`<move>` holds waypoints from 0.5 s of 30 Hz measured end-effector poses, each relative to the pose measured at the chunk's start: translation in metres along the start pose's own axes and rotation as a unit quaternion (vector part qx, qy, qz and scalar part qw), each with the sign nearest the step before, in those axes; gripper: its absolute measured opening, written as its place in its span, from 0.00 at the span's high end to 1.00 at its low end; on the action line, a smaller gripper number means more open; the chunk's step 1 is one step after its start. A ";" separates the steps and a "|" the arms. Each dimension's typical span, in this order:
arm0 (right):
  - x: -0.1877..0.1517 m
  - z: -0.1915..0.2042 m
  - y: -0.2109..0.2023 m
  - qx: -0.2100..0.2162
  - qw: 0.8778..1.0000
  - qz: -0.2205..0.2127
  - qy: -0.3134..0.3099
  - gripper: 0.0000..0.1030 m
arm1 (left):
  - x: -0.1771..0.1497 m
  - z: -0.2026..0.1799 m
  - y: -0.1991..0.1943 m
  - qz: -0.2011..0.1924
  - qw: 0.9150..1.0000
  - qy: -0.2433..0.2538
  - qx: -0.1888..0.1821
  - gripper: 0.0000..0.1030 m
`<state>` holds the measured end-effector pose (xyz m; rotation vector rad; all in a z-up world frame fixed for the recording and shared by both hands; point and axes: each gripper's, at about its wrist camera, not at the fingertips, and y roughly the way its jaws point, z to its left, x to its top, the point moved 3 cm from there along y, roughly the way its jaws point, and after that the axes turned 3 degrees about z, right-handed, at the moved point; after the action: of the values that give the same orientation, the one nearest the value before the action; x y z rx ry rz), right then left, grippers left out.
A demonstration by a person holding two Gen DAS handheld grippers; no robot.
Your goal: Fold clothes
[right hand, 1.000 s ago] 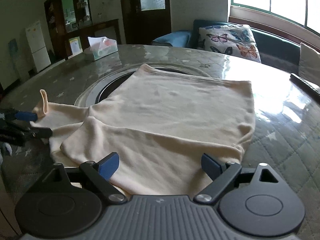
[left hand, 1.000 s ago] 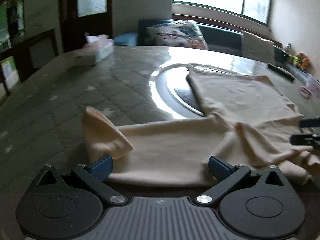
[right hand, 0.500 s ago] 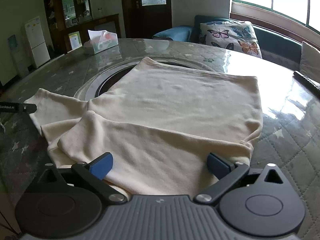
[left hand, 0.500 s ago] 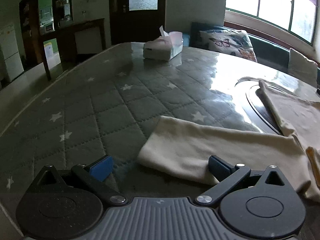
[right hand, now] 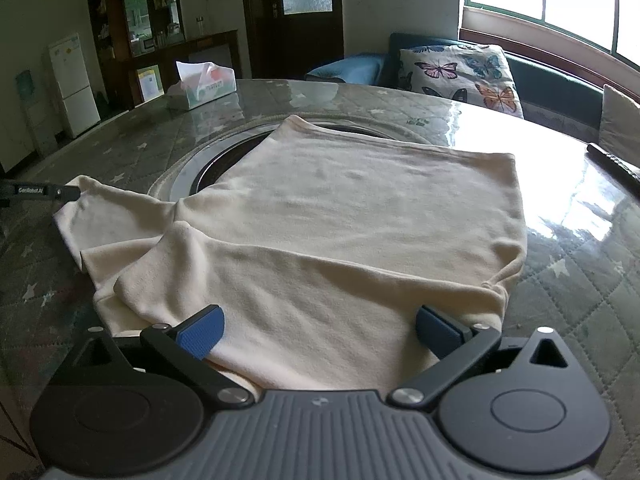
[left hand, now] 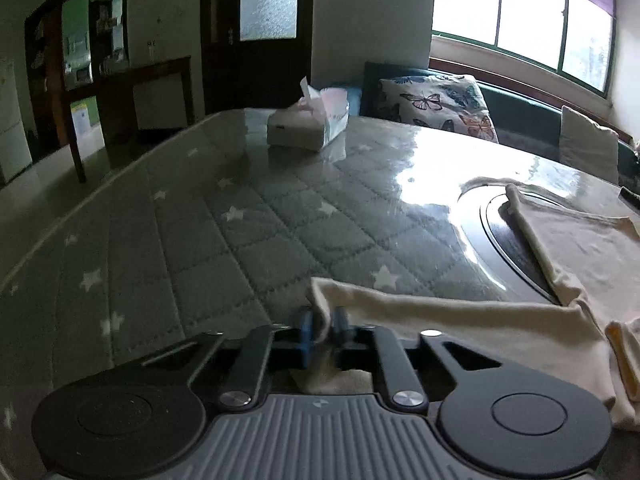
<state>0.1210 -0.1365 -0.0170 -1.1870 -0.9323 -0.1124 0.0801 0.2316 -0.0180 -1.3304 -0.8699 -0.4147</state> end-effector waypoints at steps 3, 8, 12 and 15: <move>0.000 0.000 0.000 0.000 1.000 0.000 0.000 0.00 | 0.015 -0.004 0.006 -0.019 1.000 0.019 0.010 0.92; 0.000 0.001 0.000 -0.002 1.000 0.000 -0.001 0.00 | 0.029 -0.012 0.015 -0.027 0.999 0.033 0.014 0.89; 0.002 0.002 0.001 -0.001 1.000 0.001 -0.001 0.00 | 0.025 -0.014 0.018 -0.015 0.999 0.029 0.012 0.64; 0.003 0.003 0.002 -0.001 1.000 0.001 -0.001 0.00 | 0.021 -0.015 0.016 -0.012 1.000 0.026 0.012 0.31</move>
<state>0.1223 -0.1325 -0.0160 -1.1895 -0.9339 -0.1108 0.1097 0.2258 -0.0127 -1.2833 -0.8465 -0.4549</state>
